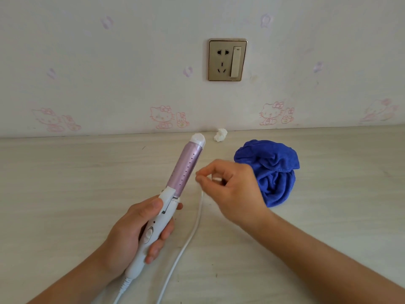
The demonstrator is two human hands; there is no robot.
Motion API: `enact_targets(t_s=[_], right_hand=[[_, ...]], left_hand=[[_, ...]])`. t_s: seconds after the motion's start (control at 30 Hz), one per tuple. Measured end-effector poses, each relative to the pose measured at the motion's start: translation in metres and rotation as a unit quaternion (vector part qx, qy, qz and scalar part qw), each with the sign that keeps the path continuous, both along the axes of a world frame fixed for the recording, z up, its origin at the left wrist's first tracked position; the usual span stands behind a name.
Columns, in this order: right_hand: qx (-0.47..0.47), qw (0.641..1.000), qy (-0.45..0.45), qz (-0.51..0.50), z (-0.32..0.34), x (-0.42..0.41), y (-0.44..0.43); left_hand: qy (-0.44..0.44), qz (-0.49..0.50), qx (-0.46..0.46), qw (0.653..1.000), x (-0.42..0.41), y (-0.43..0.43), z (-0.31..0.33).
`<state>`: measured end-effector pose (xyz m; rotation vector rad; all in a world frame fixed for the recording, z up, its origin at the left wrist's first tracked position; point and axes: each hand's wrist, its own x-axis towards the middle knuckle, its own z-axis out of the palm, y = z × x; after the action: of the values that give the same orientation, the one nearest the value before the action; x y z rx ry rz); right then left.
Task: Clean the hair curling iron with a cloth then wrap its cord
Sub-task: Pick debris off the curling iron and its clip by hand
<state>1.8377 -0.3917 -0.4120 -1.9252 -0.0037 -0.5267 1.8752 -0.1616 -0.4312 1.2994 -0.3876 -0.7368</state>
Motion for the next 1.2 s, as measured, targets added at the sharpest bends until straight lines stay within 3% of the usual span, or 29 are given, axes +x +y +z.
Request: enact_targets(t_s=[0.07,0.27,0.57,0.7,0.9,1.2], right_hand=[[0.024,1.0,-0.004,-0.019,0.002,0.002,-0.003],[-0.032,0.998,-0.006,0.062,-0.014,-0.013,0.023],[0.102,0.994,-0.041,-0.023,0.007,-0.005,-0.005],[0.134,0.989,-0.027,-0.061,0.009,0.0,-0.015],[0.126,0.992,-0.012,-0.027,0.006,-0.002,-0.008],[0.122,0.992,0.001,-0.025,0.004,0.0,-0.008]], left_hand=[[0.002,-0.006,0.002,1.0,0.0,0.0,0.0],[-0.001,-0.001,-0.012,1.0,-0.001,0.005,-0.002],[-0.01,0.03,-0.01,0.999,0.004,0.006,0.004],[0.092,0.017,-0.091,0.991,0.015,0.012,0.018],[0.246,-0.047,-0.237,0.939,0.019,0.017,0.023],[0.302,-0.123,-0.297,0.898,0.016,0.016,0.024]])
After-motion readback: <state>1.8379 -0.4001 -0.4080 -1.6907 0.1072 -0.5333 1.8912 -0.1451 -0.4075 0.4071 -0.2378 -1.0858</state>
